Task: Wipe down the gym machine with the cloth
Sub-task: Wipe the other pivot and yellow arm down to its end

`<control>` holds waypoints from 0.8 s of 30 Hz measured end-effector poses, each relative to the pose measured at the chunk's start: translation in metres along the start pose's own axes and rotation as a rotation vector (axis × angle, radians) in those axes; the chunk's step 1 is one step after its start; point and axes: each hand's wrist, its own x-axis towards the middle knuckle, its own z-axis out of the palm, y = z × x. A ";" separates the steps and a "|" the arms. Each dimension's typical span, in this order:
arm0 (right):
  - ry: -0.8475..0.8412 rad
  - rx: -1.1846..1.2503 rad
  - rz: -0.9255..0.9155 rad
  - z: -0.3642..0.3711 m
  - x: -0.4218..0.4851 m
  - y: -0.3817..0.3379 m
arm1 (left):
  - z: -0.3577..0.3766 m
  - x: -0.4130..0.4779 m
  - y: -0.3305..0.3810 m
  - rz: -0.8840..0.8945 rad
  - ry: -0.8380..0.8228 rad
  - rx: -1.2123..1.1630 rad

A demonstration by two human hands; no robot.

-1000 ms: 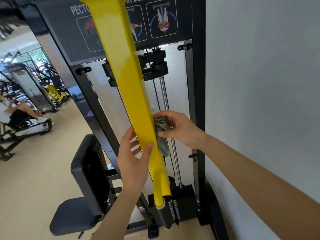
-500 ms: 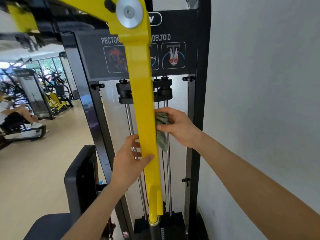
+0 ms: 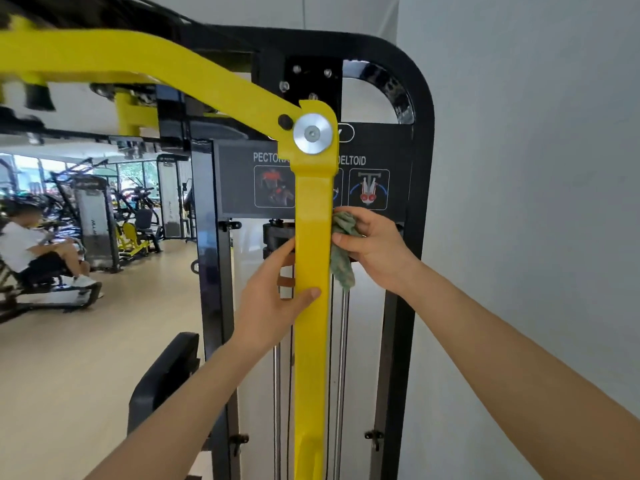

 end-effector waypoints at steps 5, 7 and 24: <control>-0.002 0.092 -0.003 0.000 0.017 -0.019 | 0.006 -0.002 0.000 -0.034 0.031 0.000; 0.010 0.108 -0.027 0.001 0.024 -0.031 | 0.006 -0.004 0.002 -0.035 0.034 -0.013; 0.434 -0.366 -0.132 0.067 -0.144 0.072 | 0.001 -0.057 -0.028 -0.059 -0.060 -0.333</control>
